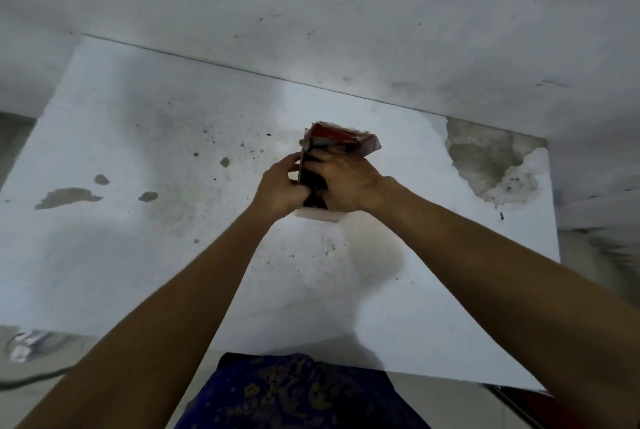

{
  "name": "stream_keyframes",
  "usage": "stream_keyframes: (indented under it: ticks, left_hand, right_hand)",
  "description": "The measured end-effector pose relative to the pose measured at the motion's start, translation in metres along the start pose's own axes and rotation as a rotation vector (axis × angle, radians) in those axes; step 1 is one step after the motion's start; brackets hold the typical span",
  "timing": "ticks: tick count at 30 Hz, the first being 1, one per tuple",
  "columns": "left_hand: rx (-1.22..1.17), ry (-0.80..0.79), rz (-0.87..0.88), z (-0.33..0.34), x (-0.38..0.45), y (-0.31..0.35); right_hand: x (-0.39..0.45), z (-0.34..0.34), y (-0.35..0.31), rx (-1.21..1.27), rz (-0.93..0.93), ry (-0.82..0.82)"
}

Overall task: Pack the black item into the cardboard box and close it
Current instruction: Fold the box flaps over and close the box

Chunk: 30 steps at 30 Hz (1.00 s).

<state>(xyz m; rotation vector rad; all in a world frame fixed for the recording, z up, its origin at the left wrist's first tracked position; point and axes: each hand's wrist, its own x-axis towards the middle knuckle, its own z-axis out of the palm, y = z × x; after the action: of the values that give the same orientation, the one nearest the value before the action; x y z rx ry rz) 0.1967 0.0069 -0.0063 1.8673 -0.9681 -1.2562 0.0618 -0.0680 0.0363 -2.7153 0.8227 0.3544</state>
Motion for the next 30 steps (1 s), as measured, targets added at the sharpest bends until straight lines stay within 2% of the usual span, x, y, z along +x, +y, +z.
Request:
stream_keyframes:
  ticks: [3,6,8,12,14,18,20,21,23,25,26,28,30]
  left_hand:
    - [0.008,0.013,0.030,0.004,-0.007,-0.011]
    - [0.006,0.093,0.095,0.008,-0.012,-0.014]
    - [0.000,0.118,0.105,0.010,-0.015,-0.015]
    - [-0.010,-0.026,0.016,0.003,-0.013,-0.018]
    - [-0.009,-0.076,-0.003,0.000,-0.012,-0.019]
    - [-0.024,-0.100,0.002,-0.002,-0.012,-0.022]
    - [-0.006,-0.076,0.024,0.001,-0.016,-0.024]
    - [0.049,-0.014,0.053,0.003,-0.017,-0.025]
    - [0.163,0.131,0.139,0.009,-0.021,-0.025]
    - [0.202,0.172,0.216,0.013,-0.021,-0.022]
    - [0.213,0.165,0.230,0.014,-0.022,-0.020]
    - [0.229,0.165,0.219,0.014,-0.021,-0.017]
    - [0.239,0.161,0.198,0.013,-0.019,-0.015]
  right_hand:
    - [0.008,-0.002,0.000,-0.070,-0.012,-0.045]
    - [0.013,-0.002,-0.006,-0.146,-0.007,-0.035]
    - [0.014,-0.005,-0.008,-0.112,-0.014,-0.055]
    - [0.012,-0.019,0.002,0.035,-0.034,-0.167]
    - [0.007,-0.013,0.002,-0.041,-0.060,-0.102]
    - [0.007,0.006,-0.008,-0.144,0.016,0.026]
    - [0.004,0.002,-0.004,0.013,0.002,0.026]
    - [0.000,0.000,0.001,0.125,0.008,0.049]
    - [-0.016,-0.001,0.012,0.247,0.049,0.283]
    - [-0.030,0.000,0.020,0.149,0.070,0.555]
    - [-0.034,0.001,0.024,0.069,0.069,0.602]
    - [-0.031,0.001,0.036,-0.068,0.102,0.520]
    - [-0.025,0.000,0.046,-0.043,0.173,0.350]
